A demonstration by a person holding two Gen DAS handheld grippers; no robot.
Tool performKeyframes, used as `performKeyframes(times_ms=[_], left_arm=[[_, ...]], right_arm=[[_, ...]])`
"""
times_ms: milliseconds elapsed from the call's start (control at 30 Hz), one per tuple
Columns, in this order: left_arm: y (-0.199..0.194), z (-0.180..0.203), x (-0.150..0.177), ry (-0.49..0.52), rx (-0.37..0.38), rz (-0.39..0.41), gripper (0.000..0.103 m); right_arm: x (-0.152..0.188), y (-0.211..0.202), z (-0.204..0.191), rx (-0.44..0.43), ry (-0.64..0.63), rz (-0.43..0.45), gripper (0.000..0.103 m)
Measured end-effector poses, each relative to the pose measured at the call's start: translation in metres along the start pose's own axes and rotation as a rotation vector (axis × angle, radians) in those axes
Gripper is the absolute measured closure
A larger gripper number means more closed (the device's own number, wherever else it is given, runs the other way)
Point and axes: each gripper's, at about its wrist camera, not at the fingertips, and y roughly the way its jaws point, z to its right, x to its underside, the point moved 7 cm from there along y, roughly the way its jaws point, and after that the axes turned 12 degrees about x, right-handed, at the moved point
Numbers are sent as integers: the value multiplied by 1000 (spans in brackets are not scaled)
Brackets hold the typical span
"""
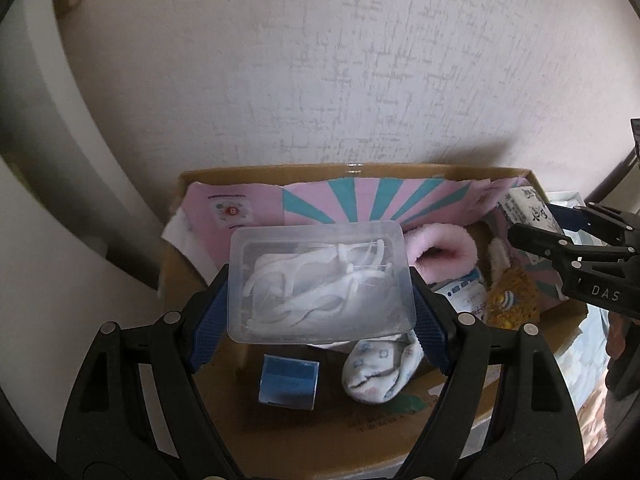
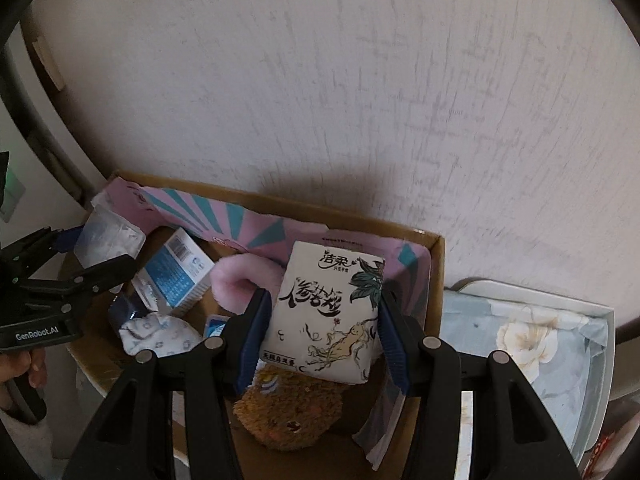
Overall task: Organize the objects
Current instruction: 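Open the left tool to drop the floss-pick box while the right tool releases the tissue pack, then withdraw both tools from the cardboard box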
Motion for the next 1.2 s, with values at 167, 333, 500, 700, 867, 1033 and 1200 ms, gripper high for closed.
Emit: performKeyframes(times_ms=[167, 333, 500, 700, 867, 1033, 1200], left_arm=[[7, 1, 2, 4, 11, -21, 24], [13, 11, 2, 21, -9, -30, 0], [14, 25, 4, 50, -3, -37, 0], [11, 34, 8, 41, 22, -39, 0], [0, 44, 6, 45, 16, -17, 0], [-40, 40, -7, 37, -4, 33, 0], [-78, 58, -24, 37, -16, 89, 0]], right_arm=[[2, 1, 3, 15, 31, -18, 54], [-1, -3, 6, -7, 73, -44, 18], [-2, -13, 8, 9, 91, -20, 0], [5, -15, 11, 15, 108, -25, 1], [6, -23, 17, 25, 127, -14, 1], [2, -49, 24, 40, 157, 17, 1], [-2, -102, 48, 81, 181, 71, 0]])
